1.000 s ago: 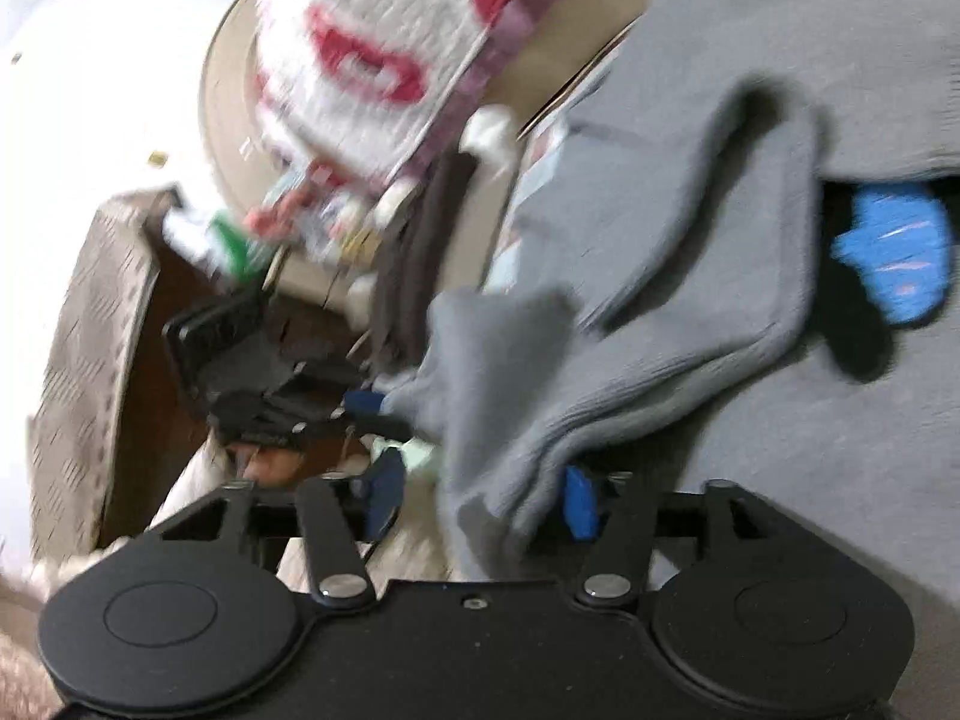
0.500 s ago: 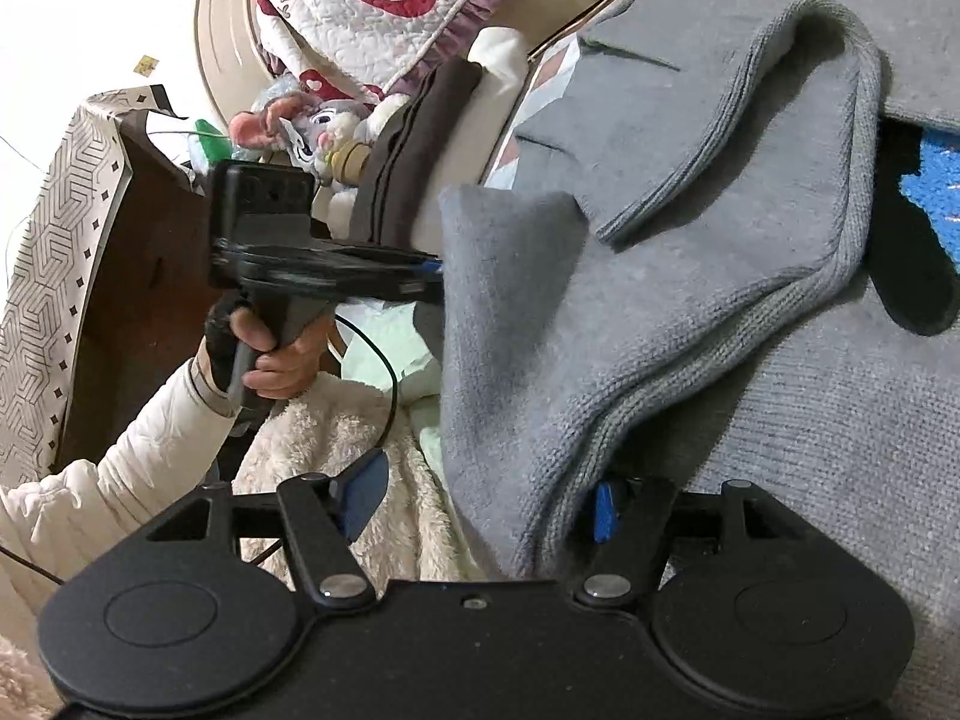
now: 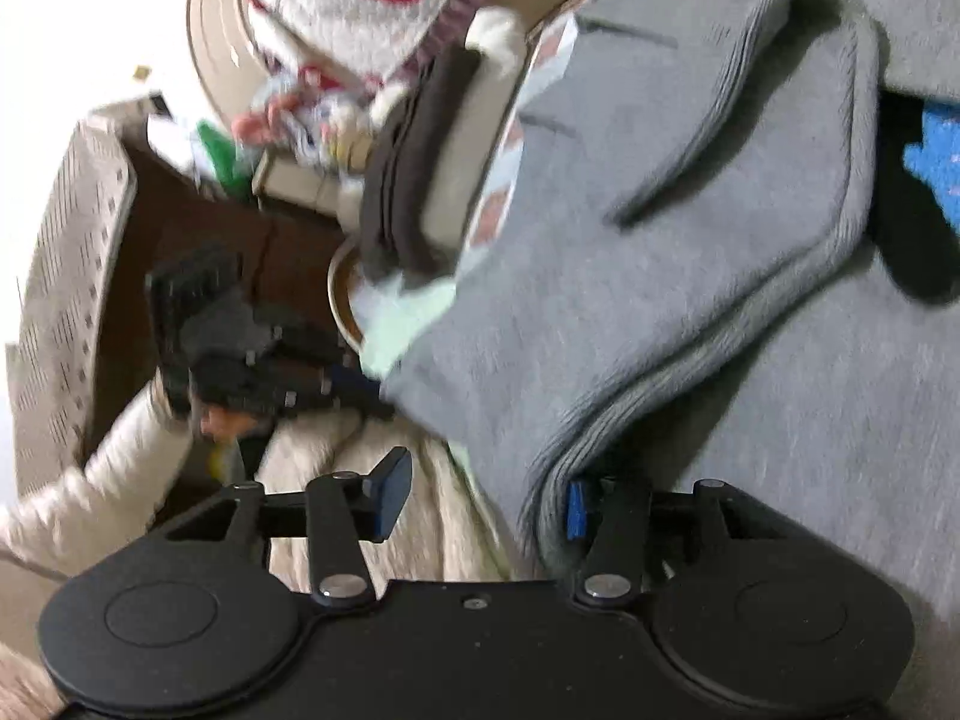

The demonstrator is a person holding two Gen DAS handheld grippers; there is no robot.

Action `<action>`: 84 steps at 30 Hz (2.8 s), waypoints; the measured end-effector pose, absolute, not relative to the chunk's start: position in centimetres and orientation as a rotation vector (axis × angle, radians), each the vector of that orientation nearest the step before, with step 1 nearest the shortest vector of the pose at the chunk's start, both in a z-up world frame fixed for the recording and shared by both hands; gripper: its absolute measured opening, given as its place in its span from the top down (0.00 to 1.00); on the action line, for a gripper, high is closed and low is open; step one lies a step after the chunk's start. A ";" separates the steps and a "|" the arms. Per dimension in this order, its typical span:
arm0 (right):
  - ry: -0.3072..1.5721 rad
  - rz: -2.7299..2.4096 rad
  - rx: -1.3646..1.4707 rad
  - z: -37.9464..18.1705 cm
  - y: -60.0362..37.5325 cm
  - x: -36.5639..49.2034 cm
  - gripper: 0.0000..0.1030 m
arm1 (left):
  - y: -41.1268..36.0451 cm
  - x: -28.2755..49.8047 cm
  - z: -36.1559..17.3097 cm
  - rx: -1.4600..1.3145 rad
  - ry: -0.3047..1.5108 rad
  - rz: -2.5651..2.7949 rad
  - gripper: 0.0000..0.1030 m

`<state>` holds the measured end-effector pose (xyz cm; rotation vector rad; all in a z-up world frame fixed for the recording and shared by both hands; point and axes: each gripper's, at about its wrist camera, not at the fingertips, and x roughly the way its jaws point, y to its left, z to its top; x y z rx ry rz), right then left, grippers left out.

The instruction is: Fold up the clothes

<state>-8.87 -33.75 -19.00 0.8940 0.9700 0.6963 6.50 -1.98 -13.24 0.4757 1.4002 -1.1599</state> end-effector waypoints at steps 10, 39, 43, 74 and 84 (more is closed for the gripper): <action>0.930 0.656 0.755 -18.8 -32.5 -8.4 0.47 | -4.1 7.5 -13.3 0.391 1.279 -1.182 0.47; 1.174 0.788 0.804 -19.2 -31.1 -9.4 0.85 | -9.0 4.0 -17.1 0.642 1.502 -1.216 0.87; 1.207 0.752 0.746 -18.6 -31.3 -9.8 0.82 | -8.0 4.6 -14.7 0.586 1.432 -1.237 0.51; 0.889 0.314 -0.938 -16.7 -23.0 -3.3 0.56 | -13.7 9.9 -16.6 0.254 1.065 -0.810 0.47; 0.865 0.303 -0.525 -14.9 -27.5 1.4 0.90 | -11.6 11.2 -14.2 0.085 0.906 -0.727 0.45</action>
